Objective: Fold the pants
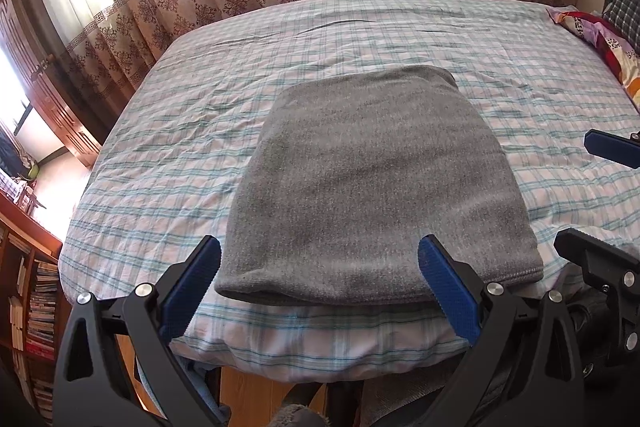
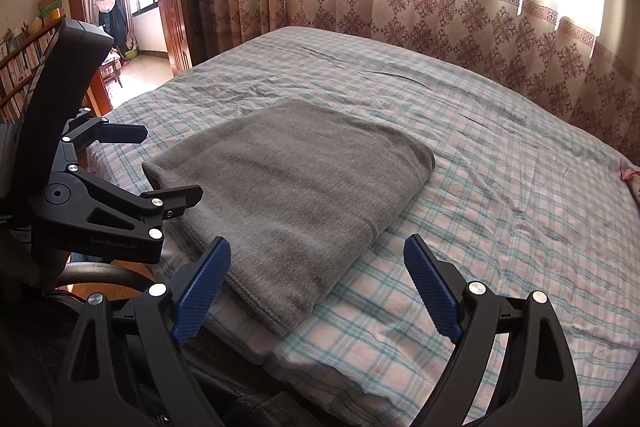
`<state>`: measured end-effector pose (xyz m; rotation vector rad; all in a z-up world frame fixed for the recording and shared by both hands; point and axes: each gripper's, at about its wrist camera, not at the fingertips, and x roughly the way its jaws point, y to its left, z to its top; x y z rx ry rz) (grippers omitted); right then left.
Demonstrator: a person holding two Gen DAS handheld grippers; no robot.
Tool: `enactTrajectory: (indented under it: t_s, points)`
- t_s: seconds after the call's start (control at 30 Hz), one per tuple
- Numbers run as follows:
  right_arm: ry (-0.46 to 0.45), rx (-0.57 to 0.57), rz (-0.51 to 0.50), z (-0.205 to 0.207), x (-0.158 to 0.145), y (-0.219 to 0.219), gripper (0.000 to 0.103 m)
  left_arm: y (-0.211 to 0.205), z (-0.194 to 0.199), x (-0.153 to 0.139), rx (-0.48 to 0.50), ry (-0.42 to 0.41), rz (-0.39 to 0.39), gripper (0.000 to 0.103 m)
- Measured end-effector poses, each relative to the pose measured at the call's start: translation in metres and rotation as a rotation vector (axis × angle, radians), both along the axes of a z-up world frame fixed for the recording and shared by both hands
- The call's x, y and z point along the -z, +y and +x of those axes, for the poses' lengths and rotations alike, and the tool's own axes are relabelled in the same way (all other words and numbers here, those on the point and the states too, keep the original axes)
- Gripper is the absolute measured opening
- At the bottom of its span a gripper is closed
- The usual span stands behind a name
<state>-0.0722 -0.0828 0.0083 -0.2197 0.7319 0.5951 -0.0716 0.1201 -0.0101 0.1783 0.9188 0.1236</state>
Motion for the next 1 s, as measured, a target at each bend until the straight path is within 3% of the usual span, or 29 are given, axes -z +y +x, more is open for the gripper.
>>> enactTrajectory:
  t_s: [1.0]
  points:
    - [0.02, 0.022, -0.005, 0.0044, 0.005, 0.0001, 0.088, -0.0029, 0.0014, 0.0046, 0.007, 0.013, -0.004, 0.1]
